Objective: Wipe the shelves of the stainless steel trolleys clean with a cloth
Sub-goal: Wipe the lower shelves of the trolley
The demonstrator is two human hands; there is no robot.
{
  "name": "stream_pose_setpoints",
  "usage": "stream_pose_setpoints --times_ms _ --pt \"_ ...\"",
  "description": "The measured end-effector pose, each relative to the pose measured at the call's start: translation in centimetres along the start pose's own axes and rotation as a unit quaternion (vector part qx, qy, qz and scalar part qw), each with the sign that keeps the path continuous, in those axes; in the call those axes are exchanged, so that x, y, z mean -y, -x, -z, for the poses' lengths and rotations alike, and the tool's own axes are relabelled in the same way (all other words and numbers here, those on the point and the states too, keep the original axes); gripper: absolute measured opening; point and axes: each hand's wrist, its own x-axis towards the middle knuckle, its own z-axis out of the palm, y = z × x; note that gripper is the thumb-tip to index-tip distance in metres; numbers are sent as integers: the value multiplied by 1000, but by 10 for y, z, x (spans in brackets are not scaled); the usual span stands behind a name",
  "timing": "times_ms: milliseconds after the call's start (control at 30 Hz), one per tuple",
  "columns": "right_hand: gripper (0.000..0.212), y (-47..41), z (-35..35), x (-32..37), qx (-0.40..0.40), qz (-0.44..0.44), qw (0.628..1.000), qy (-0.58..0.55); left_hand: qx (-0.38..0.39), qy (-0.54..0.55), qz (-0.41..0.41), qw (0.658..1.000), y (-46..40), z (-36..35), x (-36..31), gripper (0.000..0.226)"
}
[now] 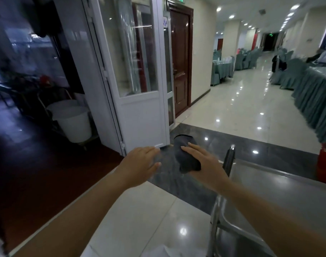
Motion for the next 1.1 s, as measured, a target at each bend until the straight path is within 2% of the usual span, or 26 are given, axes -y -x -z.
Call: stream_pose_setpoints --times_ms 167,333,533,700,933,1100 --pt "75 -57 -41 -4 12 4 1000 4 12 3 -5 1000 -33 -10 67 56" --pt "74 -124 -75 -44 2 -20 1000 -5 27 5 -11 1000 -100 -31 124 56" --pt "77 -220 -128 -136 -19 -66 997 -20 35 -5 -48 998 -235 -79 178 56" --pt "78 -310 -164 -218 -15 -119 992 -36 71 -23 -96 993 -344 -124 211 60" --pt "77 -393 -164 -318 -22 -177 983 -53 87 12 -109 990 -498 -159 262 59" --pt "77 -452 -155 -405 -79 -228 970 -21 114 -5 -162 980 -619 -213 281 58"
